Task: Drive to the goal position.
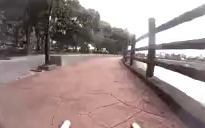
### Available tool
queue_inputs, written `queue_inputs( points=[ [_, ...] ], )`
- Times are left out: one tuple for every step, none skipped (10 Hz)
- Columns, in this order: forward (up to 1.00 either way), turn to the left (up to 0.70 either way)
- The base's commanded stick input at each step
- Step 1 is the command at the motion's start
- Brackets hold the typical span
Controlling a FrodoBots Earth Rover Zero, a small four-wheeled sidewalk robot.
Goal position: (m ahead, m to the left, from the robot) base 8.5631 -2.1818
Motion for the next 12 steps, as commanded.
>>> queue_inputs(
  points=[
    [1.00,0.00],
    [1.00,0.00],
    [1.00,0.00],
    [1.00,0.00],
    [1.00,0.00],
    [1.00,0.00],
    [1.00,0.00],
    [1.00,-0.02],
    [1.00,-0.30],
    [1.00,-0.37],
    [1.00,-0.29],
    [1.00,-0.14]
  ],
)
